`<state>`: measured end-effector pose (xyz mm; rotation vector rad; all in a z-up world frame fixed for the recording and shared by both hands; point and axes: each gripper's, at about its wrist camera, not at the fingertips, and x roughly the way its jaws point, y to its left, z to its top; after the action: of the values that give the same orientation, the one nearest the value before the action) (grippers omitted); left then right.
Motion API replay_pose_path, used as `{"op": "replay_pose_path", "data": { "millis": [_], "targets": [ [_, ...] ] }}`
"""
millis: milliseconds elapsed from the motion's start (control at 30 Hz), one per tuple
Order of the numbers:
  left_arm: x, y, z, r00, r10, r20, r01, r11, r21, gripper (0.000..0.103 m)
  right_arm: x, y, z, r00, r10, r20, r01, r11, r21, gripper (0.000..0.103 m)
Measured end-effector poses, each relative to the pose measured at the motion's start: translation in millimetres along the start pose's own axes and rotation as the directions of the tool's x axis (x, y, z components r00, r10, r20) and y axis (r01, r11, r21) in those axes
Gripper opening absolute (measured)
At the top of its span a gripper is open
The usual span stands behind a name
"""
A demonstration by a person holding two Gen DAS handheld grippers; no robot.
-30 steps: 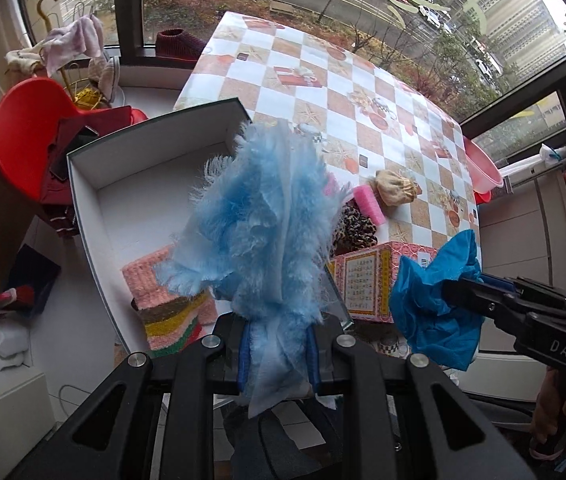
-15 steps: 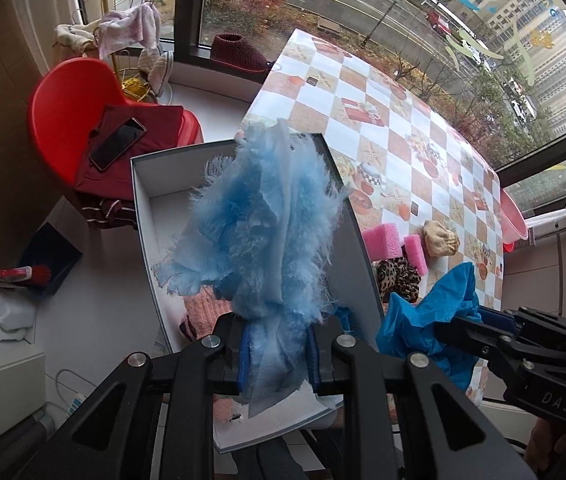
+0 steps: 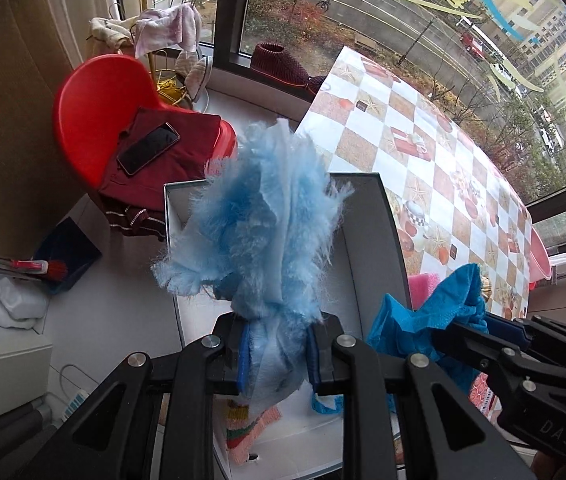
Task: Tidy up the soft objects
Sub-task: 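Carry the blue duster and blue gloves over the white box with both tools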
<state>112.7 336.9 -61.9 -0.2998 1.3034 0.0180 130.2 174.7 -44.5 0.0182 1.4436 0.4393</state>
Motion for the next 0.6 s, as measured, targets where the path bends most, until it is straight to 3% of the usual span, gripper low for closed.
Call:
{"op": "replay_pose_path", "data": {
  "millis": [600],
  "targets": [
    [54, 0, 13, 0.996, 0.059, -0.067, -0.062, 0.997, -0.046, 0.024, 71, -11, 41, 0.998, -0.047, -0.05, 0.047, 0.999, -0.003, 0.029]
  ]
}}
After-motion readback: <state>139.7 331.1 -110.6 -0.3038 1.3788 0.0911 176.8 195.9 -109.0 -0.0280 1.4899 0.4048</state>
